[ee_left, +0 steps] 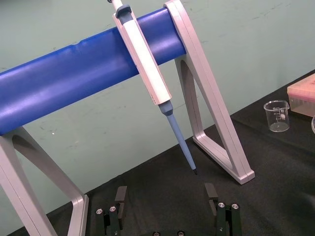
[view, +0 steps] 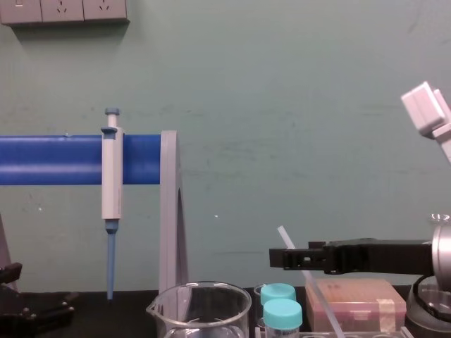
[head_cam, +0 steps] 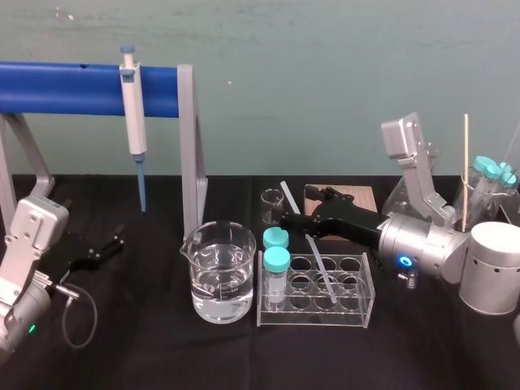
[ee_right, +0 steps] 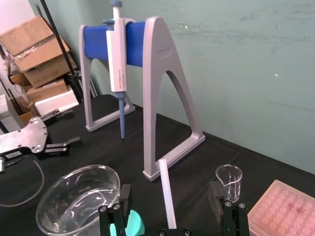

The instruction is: Pick up the stirring rod with one hand, then place it down.

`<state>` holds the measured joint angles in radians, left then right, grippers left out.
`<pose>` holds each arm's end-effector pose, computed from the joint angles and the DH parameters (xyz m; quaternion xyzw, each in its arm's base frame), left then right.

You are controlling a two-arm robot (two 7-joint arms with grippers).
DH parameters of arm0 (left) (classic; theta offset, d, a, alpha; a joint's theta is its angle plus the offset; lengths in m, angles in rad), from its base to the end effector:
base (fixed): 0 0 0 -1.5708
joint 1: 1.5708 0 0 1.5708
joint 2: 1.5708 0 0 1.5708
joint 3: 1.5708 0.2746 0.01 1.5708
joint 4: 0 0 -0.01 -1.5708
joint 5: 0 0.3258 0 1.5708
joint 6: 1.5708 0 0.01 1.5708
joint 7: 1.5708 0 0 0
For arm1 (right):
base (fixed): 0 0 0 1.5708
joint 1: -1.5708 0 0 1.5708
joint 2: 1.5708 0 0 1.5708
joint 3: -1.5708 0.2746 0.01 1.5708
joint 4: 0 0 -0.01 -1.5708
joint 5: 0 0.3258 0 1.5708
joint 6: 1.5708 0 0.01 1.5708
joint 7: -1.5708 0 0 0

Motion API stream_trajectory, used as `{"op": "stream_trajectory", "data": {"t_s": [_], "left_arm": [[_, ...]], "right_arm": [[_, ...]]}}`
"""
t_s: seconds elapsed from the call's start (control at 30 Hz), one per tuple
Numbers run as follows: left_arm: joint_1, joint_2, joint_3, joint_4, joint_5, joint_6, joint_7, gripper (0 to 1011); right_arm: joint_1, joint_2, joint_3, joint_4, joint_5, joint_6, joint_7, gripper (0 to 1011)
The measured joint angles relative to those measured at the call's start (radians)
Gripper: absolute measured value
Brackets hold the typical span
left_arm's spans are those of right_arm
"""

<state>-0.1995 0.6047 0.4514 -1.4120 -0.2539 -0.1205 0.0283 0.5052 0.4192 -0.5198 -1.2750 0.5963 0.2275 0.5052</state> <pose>0.3716 0.0694 -0.2931 0.1415 -0.1325 0.5799 0.7913 0.4501 -0.0066 -0.2278 -0.0671 0.0921 -0.3607 0.9257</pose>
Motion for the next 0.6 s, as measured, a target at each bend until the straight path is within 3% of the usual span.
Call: {"op": "stream_trajectory", "data": {"t_s": [0.3,0.6], "left_arm": [[0.0,0.0,0.0,0.0,0.0,0.0,0.0,1000],[0.0,0.0,0.0,0.0,0.0,0.0,0.0,1000]], "right_arm": [[0.029,-0.028,-0.01,0.059,-0.019,0.003,-0.004,1003],[0.032,-0.03,-0.014,0.064,-0.035,-0.001,-0.004,1003]]}}
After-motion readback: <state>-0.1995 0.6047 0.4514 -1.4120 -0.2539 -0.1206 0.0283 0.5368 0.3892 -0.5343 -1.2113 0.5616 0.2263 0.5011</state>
